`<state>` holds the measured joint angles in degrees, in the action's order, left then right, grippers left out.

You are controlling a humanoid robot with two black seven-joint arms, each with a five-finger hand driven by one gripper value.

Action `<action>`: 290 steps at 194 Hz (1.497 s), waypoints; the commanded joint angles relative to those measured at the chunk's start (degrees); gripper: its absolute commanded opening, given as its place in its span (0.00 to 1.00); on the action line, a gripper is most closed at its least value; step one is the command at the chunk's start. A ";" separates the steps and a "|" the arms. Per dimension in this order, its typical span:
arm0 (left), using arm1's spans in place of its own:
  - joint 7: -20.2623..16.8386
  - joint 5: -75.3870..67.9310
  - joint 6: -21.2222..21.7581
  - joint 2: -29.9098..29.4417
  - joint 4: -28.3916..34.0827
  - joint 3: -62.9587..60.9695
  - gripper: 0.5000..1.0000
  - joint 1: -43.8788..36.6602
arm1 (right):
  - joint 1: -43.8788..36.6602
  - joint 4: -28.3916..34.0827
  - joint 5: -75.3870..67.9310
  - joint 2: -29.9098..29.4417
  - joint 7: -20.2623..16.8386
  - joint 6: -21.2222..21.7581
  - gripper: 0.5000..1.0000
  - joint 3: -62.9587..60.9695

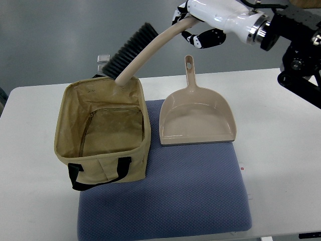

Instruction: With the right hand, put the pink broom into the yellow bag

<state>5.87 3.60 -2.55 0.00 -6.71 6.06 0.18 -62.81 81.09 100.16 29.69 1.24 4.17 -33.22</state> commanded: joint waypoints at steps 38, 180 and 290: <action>0.01 0.00 0.00 0.00 0.03 0.00 1.00 0.00 | -0.03 -1.11 1.97 -7.37 0.07 1.81 0.00 3.95; 0.01 0.00 0.00 0.00 -0.06 0.00 1.00 0.00 | 4.98 -1.82 -4.88 -6.23 0.07 1.90 0.83 -3.60; 0.01 0.00 0.00 0.00 0.03 0.00 1.00 0.00 | 21.77 -15.26 -54.46 -8.42 -3.88 0.05 0.83 -33.75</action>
<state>5.89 3.60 -2.55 0.00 -6.74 6.06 0.18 -42.48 70.15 55.46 21.95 -2.71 4.94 -63.65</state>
